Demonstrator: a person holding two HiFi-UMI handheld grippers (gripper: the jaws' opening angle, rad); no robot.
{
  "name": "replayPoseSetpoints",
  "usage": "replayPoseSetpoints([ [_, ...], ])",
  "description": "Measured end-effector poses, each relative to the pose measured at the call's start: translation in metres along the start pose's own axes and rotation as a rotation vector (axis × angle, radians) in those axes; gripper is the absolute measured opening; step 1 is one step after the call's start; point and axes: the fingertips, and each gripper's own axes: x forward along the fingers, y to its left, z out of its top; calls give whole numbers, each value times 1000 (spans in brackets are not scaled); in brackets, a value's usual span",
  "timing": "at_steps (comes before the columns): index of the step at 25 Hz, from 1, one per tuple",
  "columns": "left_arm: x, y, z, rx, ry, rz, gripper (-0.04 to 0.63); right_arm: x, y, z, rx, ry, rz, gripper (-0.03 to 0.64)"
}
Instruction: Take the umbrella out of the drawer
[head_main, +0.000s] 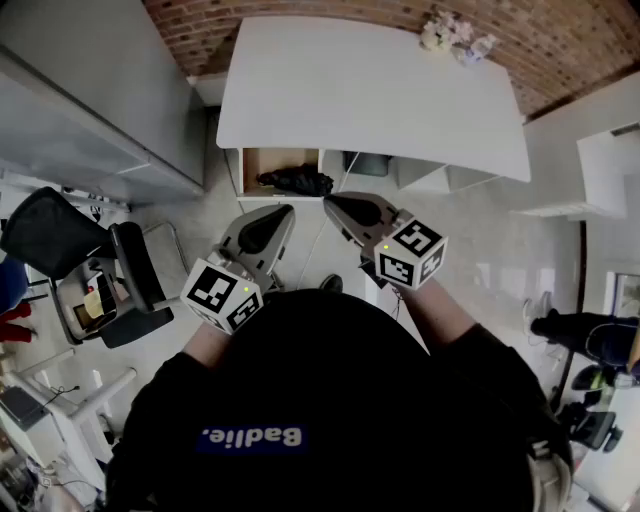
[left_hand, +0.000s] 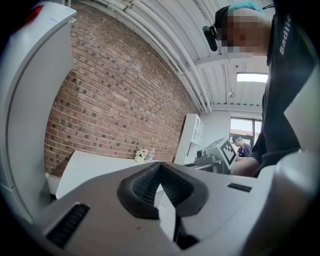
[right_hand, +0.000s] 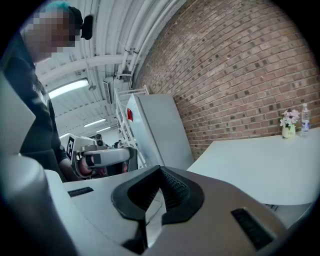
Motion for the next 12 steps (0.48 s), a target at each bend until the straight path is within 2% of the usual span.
replayPoseSetpoints([
  [12,-11,14,-1,-8,3,-4,-2,18,3,-3,2,15,-9,29],
])
